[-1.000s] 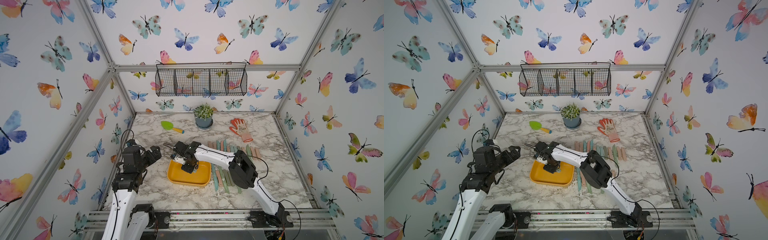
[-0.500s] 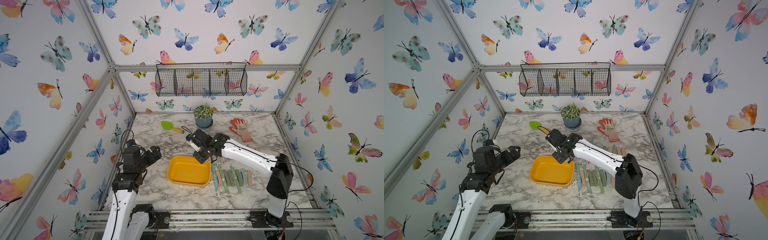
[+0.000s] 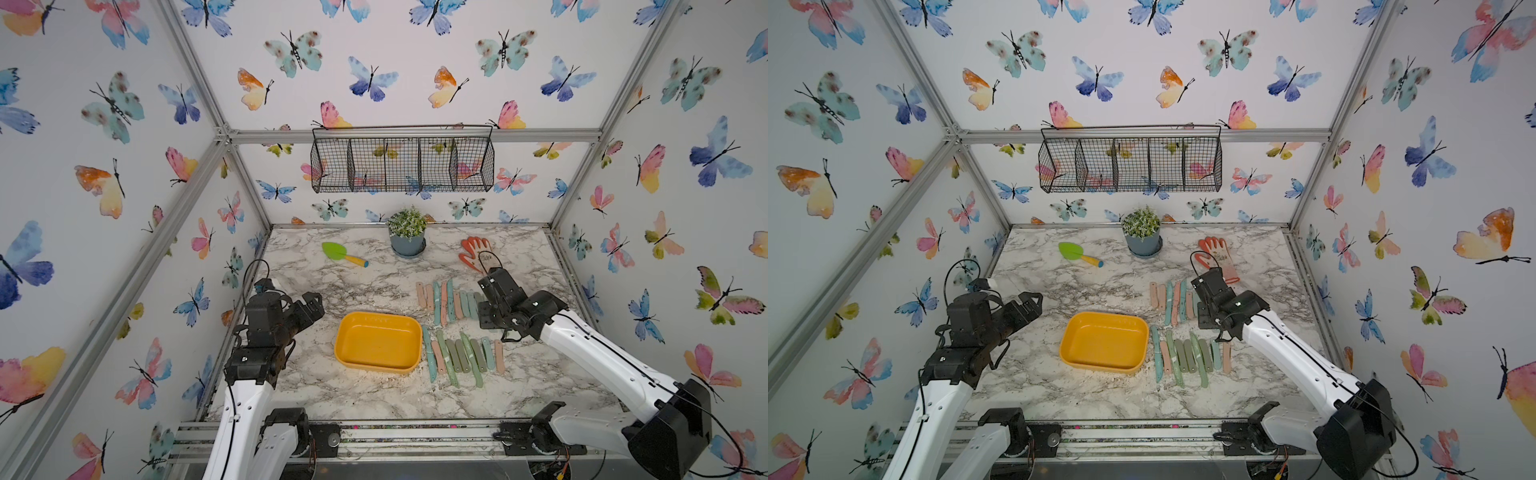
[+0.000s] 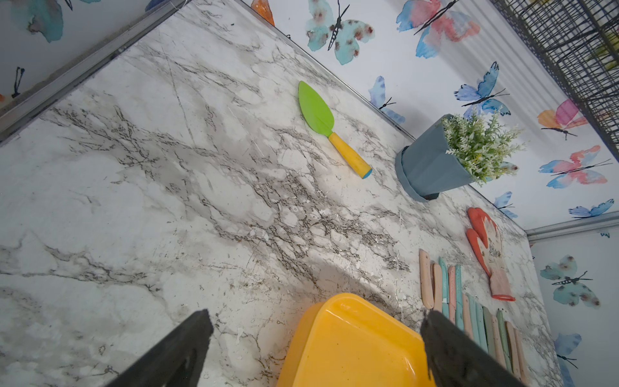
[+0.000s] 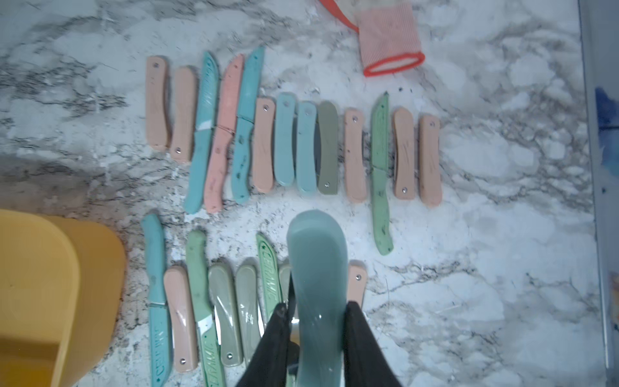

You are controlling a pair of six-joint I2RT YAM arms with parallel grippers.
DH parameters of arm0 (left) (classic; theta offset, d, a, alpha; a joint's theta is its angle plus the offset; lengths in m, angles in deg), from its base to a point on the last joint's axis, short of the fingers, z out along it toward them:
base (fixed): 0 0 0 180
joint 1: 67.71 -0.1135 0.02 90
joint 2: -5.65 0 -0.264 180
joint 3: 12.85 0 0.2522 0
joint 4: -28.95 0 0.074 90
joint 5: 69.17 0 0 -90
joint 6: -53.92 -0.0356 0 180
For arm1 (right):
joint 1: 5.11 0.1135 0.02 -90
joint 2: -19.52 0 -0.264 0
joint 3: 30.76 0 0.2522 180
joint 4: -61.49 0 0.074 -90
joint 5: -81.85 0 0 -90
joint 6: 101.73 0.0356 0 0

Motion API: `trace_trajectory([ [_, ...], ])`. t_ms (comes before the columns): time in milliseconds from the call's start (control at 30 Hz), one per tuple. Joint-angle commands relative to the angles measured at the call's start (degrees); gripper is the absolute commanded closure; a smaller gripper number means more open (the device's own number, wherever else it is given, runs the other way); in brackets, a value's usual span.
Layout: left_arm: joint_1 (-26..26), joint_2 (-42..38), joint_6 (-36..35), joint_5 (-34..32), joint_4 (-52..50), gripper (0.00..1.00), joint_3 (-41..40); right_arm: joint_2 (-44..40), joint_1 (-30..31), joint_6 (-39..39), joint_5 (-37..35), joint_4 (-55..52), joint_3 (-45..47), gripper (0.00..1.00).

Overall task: Take the fruit knife out of the storage box
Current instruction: Place the fruit knife at the center of the board.

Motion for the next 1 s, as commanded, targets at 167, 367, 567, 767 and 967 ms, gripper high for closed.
trace_trajectory([
  [167, 1.15, -0.89, -0.47, -0.25, 0.35, 0.02, -0.20, 0.84, -9.37, 2.10, 9.25, 3.41, 10.94, 0.78],
  [367, 1.90, -0.18, -0.47, 0.00, 0.52, 0.01, -0.21, 4.99, -11.39, 2.14, 7.51, 2.75, 11.42, 0.82],
  [567, 2.50, -0.05, -0.49, 0.00, 0.41, 0.02, -0.12, 15.87, -12.53, 0.13, 5.64, -2.02, 7.49, 0.81],
  [767, 2.66, -0.39, -0.40, -0.26, 0.47, 0.02, -0.18, 16.69, -12.80, -0.09, 3.70, -2.81, 7.06, 0.80],
  [967, 2.70, -0.30, -0.34, -0.17, 0.44, 0.02, -0.21, 18.81, -12.98, -0.26, 3.72, -3.73, 6.70, 0.71],
])
